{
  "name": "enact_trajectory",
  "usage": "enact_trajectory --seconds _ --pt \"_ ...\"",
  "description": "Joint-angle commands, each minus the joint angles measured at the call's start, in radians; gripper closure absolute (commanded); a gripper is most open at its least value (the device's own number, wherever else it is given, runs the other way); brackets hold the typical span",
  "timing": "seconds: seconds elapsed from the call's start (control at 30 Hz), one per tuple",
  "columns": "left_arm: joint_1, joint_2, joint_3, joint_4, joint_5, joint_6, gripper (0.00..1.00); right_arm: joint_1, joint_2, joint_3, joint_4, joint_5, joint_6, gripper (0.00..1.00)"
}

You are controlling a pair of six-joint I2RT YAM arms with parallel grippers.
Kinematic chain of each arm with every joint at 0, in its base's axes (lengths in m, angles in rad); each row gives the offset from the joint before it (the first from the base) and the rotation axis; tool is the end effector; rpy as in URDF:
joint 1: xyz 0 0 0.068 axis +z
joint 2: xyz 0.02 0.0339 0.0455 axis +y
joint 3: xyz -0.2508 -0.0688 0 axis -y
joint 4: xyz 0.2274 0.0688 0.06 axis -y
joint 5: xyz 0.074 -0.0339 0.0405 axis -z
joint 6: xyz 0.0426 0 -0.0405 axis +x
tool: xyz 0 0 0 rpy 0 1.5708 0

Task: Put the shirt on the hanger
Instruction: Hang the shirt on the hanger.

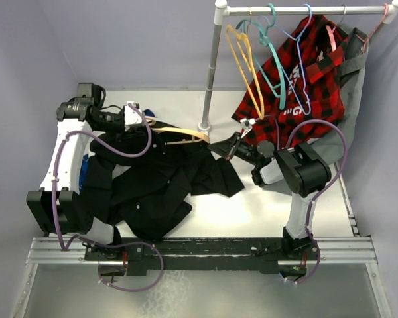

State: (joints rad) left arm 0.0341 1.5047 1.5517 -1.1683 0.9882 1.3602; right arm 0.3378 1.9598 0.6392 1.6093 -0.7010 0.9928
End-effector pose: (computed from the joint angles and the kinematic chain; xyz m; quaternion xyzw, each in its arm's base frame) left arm 0.2712 -0.0263 0.3466 0.6116 0.6114 -0.2285 0.4472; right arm 0.3038 0.1359 0.1704 -0.0799 0.6203 0.6262 0.4654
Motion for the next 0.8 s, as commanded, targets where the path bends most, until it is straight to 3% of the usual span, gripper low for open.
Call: enact_trajectory --seconds 0.0,0.3,0.77 --pt "0.012 -0.053 0.011 0.152 -0.021 -0.146 1.0 -0.011 -0.029 -0.008 0.168 0.044 -0.069 1.0" --pt "0.012 -0.079 -0.001 -0.005 -0.09 0.036 1.0 -0.022 -0.147 -0.004 -0.069 0.141 -0.207 1.0" --pt "0.033 -0.097 -0.005 0.02 -0.143 0.039 1.0 -0.038 -0.156 0.03 -0.172 0.162 -0.243 1.0"
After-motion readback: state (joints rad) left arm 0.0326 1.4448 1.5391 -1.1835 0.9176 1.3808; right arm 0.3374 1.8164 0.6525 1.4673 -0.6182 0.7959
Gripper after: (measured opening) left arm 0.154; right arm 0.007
